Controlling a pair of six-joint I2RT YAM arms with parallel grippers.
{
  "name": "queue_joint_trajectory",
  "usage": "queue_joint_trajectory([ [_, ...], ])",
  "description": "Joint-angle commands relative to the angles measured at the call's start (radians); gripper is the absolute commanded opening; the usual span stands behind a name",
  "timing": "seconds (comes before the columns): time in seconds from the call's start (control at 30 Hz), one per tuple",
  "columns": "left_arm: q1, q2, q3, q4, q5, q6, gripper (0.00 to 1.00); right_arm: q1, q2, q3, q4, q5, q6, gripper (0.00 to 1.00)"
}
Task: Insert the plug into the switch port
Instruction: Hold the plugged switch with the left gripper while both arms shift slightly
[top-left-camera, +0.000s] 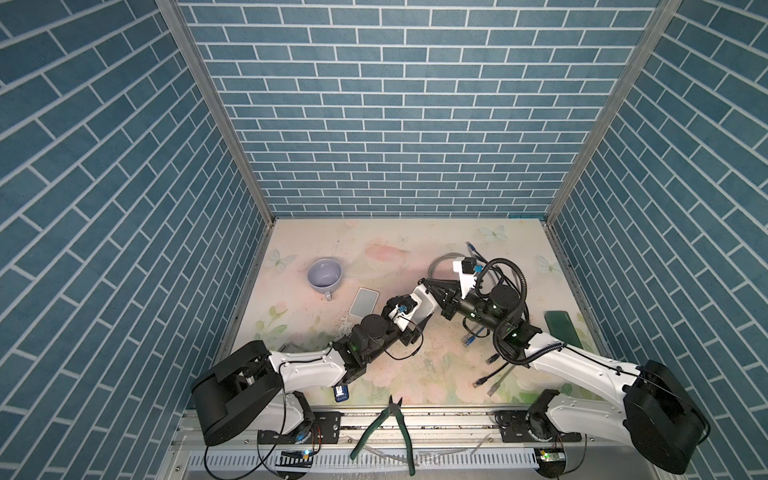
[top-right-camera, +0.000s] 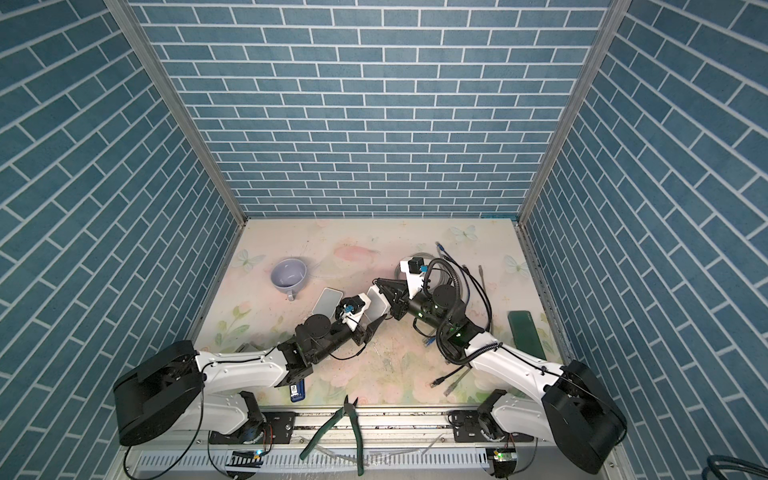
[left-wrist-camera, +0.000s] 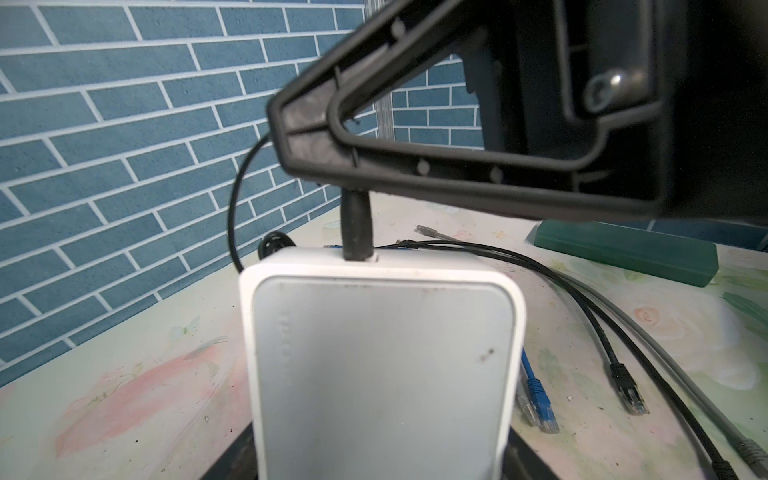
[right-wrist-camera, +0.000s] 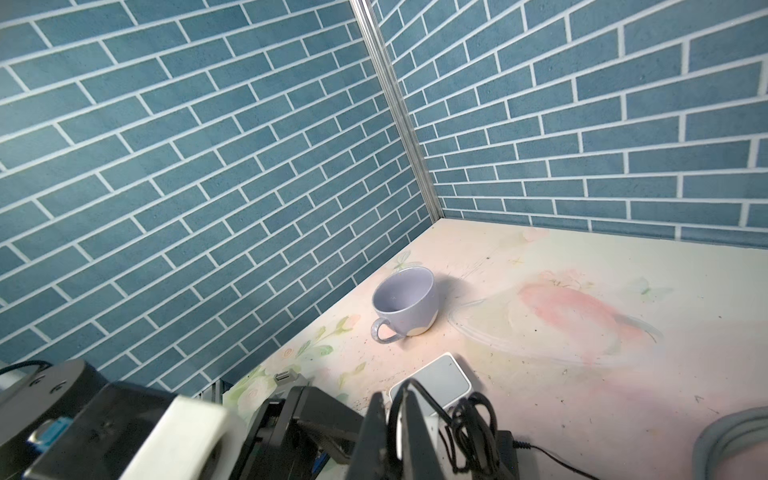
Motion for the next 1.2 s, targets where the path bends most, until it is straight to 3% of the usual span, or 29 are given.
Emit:
queue_joint_trajectory([
  [0.0, -0.019, -0.042, 0.137, 0.407, 0.091, 0.049, 0.43, 0.055, 0.076, -0.048, -0.241, -0.075, -0.009, 0.00],
  [0.27, -0.004, -0.085, 0.160, 0.337, 0.097, 0.061, 0.43, 0.063, 0.100, -0.050, -0.257, -0.059, -0.018, 0.00],
  [0.43, -0.004, -0.108, 0.188, 0.105, 0.090, 0.066, 0.43, 0.062, 0.088, 0.000, -0.327, -0.001, -0.023, 0.00],
  [0.53, -0.005, -0.117, 0.225, -0.149, 0.055, 0.015, 0.43, 0.060, 0.073, 0.039, -0.375, 0.045, -0.021, 0.00],
  [0.67, -0.004, -0.117, 0.246, -0.382, 0.013, -0.073, 0.43, 0.050, 0.055, 0.083, -0.437, 0.089, -0.018, 0.07],
  [0.83, -0.005, -0.155, 0.180, -0.442, -0.002, -0.156, 0.45, 0.032, 0.030, 0.132, -0.509, 0.098, -0.021, 0.14],
  [1.17, -0.003, -0.221, 0.206, -0.724, -0.010, -0.231, 0.51, -0.060, -0.053, 0.202, -0.656, 0.106, -0.018, 0.40],
])
